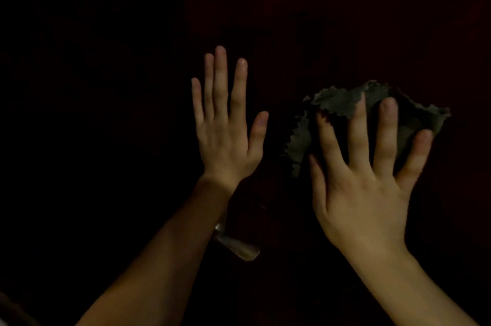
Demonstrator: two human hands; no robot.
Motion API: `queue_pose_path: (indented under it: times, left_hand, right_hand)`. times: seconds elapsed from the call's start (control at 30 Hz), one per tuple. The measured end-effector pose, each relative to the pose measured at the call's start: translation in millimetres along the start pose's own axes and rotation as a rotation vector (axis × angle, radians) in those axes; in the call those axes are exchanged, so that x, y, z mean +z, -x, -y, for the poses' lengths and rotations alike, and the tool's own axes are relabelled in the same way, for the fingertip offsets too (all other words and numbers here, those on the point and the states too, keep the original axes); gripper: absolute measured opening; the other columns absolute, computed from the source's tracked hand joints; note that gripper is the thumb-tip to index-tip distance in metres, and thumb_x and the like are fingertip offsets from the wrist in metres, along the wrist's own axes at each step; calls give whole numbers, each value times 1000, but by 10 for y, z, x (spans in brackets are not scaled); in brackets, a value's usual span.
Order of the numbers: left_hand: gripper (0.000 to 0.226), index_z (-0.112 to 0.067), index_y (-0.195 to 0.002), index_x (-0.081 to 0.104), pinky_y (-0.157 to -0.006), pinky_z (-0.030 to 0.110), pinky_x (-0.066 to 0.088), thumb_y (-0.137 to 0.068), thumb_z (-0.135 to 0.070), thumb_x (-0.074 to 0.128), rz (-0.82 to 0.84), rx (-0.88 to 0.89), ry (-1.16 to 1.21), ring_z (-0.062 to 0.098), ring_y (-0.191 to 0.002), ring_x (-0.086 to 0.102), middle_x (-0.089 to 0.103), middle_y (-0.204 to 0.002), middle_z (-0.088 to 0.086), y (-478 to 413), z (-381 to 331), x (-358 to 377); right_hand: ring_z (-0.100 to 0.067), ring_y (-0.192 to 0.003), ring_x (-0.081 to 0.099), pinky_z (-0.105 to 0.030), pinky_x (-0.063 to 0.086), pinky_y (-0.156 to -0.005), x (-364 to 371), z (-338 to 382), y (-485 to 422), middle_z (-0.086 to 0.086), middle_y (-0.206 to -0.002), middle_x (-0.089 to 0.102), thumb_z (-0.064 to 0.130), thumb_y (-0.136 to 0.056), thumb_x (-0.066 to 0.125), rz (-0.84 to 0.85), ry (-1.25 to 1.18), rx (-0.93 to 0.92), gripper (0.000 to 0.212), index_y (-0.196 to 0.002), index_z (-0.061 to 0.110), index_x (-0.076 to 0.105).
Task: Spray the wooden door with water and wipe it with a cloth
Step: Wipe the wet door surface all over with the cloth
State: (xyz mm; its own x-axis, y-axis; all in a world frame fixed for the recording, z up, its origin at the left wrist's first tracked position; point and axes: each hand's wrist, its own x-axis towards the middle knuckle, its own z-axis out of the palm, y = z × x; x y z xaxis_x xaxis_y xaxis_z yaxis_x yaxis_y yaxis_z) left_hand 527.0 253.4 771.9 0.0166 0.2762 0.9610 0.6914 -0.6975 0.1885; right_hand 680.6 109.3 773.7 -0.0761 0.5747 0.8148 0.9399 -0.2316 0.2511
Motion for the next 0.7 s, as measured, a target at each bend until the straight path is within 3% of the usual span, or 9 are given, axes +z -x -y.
queue_pose_path:
  times: [0.3,0.43,0.5,0.6,0.7]
  left_hand:
    - [68,-14,-167,20,-132,52,3,-110,-50,12,-117,53,46,23,-164,4,9,-176,12,58,74,64]
    - [59,-25,-165,20,-133,47,2,-110,-43,18,-182,59,413,12,-163,3,9,-177,3,92,163,58]
    - [58,-29,-164,19,-133,35,5,-108,-45,18,-230,40,603,8,-163,2,7,-177,0,123,239,28]
    - [64,-23,-165,23,-125,12,7,-106,-49,19,-258,44,716,7,-162,3,10,-177,-2,248,330,28]
    - [67,-26,-165,23,-119,4,7,-104,-54,19,-261,70,772,3,-161,5,12,-176,-4,401,397,29]
  right_hand:
    - [-32,-160,-1,-58,-1,-127,43,-21,-77,-11,-172,11,46,-108,23,-178,122,-75,59,-164,27,20]
    - [-34,-160,5,-59,3,-127,77,58,-265,-12,-171,18,49,-107,20,-234,210,-100,61,-164,29,20]
    - [-33,-159,8,-60,5,-126,78,202,-508,-10,-171,20,52,-105,16,-250,228,-132,62,-163,30,22]
    - [-29,-160,-3,-58,-3,-127,64,495,-946,-4,-174,6,54,-104,6,-219,249,-157,64,-164,35,9]
    - [-28,-159,-10,-57,-9,-126,162,803,-1065,-2,-174,-4,55,-106,8,-227,248,-143,62,-164,35,1]
